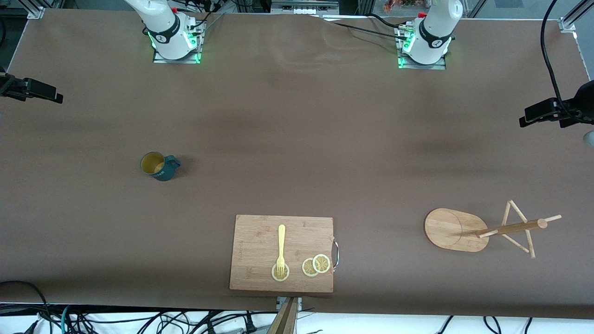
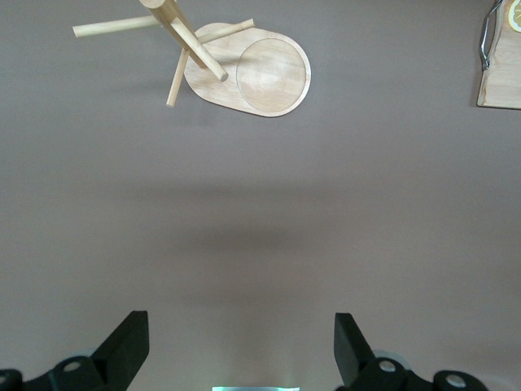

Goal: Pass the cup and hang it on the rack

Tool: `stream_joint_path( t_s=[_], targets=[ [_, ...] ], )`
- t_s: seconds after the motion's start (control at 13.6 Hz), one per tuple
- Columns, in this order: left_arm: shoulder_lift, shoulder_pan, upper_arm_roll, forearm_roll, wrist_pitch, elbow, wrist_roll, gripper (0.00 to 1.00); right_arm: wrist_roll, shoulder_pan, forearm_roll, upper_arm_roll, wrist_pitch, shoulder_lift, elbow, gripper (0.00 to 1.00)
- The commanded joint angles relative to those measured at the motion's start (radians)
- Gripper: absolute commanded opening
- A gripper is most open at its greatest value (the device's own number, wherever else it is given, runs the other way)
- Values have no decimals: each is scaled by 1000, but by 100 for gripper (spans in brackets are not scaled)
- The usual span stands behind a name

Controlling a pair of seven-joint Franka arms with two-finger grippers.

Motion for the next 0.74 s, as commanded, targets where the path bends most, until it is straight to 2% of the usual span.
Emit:
stream_joint_path(
  t_s=[0.0, 0.66],
  targets=[
    [15, -4, -1, 37, -10, 34, 2, 100, -15, -6, 0, 7, 9, 4, 13, 100],
    [15, -15, -10, 58, -12, 34, 3, 100, -20, -3, -3, 17, -1, 3, 15, 100]
  ],
)
